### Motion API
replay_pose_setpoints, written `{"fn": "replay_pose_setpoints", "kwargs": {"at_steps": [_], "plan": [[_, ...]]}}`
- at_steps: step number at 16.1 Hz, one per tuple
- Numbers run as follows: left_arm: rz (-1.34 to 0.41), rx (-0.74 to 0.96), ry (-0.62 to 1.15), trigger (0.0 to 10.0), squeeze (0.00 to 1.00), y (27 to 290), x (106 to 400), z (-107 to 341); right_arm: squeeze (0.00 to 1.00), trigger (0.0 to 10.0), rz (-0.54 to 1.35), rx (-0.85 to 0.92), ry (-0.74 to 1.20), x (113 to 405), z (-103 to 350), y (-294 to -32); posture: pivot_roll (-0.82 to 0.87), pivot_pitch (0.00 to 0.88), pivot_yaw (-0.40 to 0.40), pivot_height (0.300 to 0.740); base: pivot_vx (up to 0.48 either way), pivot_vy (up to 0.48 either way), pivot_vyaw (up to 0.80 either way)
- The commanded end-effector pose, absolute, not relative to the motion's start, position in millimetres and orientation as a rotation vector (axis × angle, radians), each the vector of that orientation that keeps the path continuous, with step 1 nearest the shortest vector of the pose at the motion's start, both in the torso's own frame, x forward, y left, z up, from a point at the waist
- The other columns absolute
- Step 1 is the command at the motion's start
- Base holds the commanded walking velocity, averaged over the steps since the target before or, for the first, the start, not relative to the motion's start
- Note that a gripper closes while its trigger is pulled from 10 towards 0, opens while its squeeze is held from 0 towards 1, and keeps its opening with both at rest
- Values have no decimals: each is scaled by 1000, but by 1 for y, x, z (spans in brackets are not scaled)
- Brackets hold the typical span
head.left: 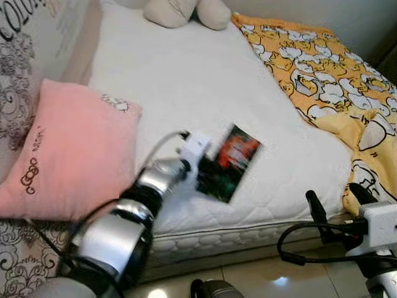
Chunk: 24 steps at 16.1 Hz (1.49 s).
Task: Clean up the room
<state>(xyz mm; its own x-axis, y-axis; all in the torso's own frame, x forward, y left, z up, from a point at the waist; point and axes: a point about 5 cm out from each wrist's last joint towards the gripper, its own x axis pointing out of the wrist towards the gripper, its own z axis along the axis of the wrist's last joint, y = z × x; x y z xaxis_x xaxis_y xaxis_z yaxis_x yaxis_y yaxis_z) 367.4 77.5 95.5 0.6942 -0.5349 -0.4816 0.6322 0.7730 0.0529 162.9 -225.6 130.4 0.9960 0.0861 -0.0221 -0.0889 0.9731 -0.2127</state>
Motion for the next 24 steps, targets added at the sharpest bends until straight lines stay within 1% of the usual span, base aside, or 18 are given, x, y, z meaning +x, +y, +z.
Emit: {"fn": "replay_pose_setpoints", "kwargs": {"at_steps": [1, 4, 6, 9, 11, 12, 13, 17, 19, 22, 24], "plan": [[-590, 280, 495, 10000, 0, 89, 369, 93, 0, 10000, 86, -218, 9, 165, 132, -224, -379, 99, -158, 740, 0, 0, 0], [-484, 340, 466, 10000, 0, 115, 381, 107, 0, 10000, 89, -205, 8, 173, 128, -222, -349, 87, -152, 740, 0, 0, 0], [-451, 388, 478, 10000, 0, 129, 381, 106, 0, 10000, 92, -198, 8, 176, 126, -220, -326, 83, -149, 740, 0, 0, 0], [-360, 475, 528, 10000, 0, 163, 377, 97, 0, 10000, 104, -176, 1, 184, 121, -213, -281, 76, -141, 740, 0, 0, 0], [-325, 488, 529, 10000, 0, 172, 378, 100, 0, 10000, 107, -170, -1, 186, 119, -211, -268, 73, -140, 740, 0, 0, 0], [-309, 488, 522, 10000, 47, 175, 379, 103, 0, 10000, 112, -165, -2, 188, 117, -209, -256, 68, -138, 740, 0, 0, 0], [-298, 490, 517, 10000, 1000, 176, 380, 105, 0, 10000, 116, -162, -4, 189, 117, -208, -253, 66, -138, 740, 0, 0, 0], [-302, 484, 511, 10000, 1000, 173, 381, 106, 0, 10000, 119, -159, -10, 194, 114, -205, -237, 44, -131, 740, 0, 0, 0], [-330, 500, 493, 10000, 1000, 166, 384, 111, 0, 10000, 119, -160, -15, 198, 112, -205, -230, 30, -124, 740, 0, 0, 0], [-332, 533, 469, 10000, 1000, 164, 387, 117, 0, 10000, 120, -159, -18, 200, 112, -204, -226, 19, -116, 740, 0, 0, 0], [-361, 572, 406, 10000, 1000, 160, 391, 127, 0, 10000, 116, -159, -28, 203, 111, -204, -218, 8, -110, 740, 0, 0, 0]]}}
